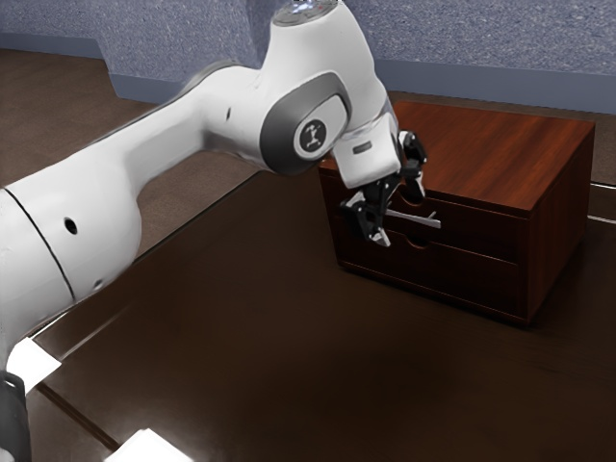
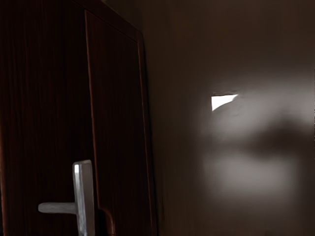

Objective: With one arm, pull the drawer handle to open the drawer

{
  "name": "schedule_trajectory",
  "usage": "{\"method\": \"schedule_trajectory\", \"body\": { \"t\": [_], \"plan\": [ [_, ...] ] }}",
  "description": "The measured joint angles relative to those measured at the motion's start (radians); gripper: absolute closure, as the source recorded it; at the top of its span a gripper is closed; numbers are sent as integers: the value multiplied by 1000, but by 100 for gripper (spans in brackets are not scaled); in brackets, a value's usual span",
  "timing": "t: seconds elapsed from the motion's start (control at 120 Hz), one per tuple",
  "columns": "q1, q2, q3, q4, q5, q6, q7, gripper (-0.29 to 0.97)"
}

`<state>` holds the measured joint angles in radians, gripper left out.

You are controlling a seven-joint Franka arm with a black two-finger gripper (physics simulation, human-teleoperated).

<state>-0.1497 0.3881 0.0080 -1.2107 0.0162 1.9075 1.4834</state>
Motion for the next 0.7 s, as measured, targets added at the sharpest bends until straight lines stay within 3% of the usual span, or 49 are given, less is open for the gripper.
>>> {"method": "schedule_trajectory", "body": {
  "t": [0.7],
  "plan": [
    [-5, 39, 31, 3, -4, 8, -37, 0]
  ]
}}
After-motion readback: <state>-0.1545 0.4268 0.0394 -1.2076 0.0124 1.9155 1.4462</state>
